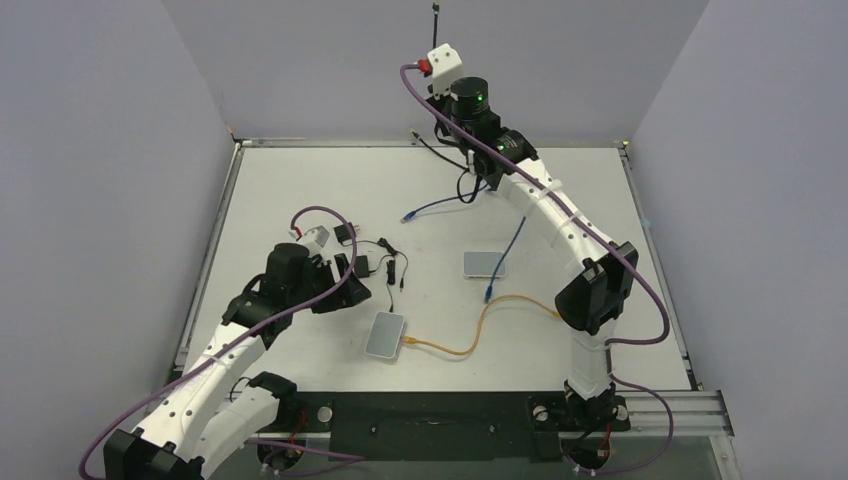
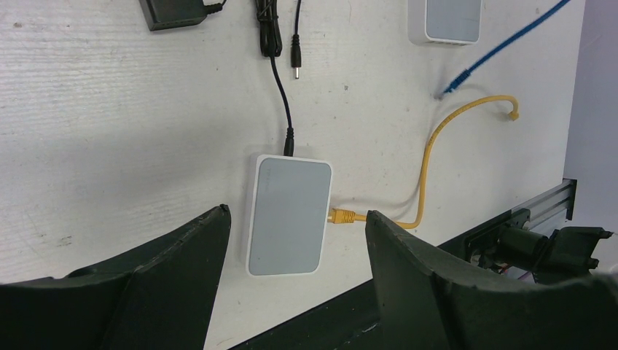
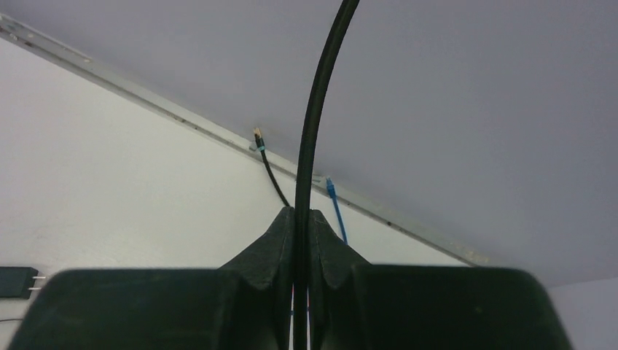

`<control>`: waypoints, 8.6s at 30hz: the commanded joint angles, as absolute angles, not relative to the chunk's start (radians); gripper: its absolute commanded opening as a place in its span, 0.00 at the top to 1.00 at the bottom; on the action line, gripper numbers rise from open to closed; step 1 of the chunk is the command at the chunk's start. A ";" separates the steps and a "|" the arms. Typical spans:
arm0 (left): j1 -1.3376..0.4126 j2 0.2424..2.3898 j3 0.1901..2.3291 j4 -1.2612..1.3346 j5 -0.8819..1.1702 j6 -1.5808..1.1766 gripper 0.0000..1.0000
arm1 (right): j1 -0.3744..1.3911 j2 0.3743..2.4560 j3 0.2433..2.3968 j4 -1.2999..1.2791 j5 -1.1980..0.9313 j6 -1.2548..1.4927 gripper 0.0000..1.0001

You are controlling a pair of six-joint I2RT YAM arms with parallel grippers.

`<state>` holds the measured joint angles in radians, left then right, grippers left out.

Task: Insert the plug into the switch port
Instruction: Pick up the connector from the center of the board.

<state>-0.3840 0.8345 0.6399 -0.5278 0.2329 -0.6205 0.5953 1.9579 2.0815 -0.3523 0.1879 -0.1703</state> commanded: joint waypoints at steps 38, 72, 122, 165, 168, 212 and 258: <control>-0.371 0.791 0.630 -0.451 0.302 -0.612 0.34 | 0.661 1.659 2.406 0.251 0.178 -1.118 1.00; -0.370 0.790 0.653 -0.442 0.398 -0.607 0.34 | 0.634 1.208 1.169 0.015 -0.221 -0.231 1.00; -0.358 0.490 0.882 -0.054 1.011 -0.765 0.25 | 0.695 0.534 0.747 -0.194 -1.149 0.114 1.00; -0.359 0.429 0.898 0.028 1.099 -0.907 0.37 | 0.756 0.612 0.925 -0.577 -1.313 -0.184 1.00; -0.359 0.431 0.896 0.028 1.108 -0.908 0.40 | 0.755 0.622 0.929 -0.577 -1.310 -0.187 1.00; -0.358 0.600 0.821 -0.200 0.893 -0.820 1.00 | 0.768 0.641 0.957 -0.445 -0.888 -0.161 0.49; -0.347 0.749 0.540 -0.039 0.779 -1.054 1.00 | 1.059 1.215 0.961 -0.095 -0.386 -0.386 0.67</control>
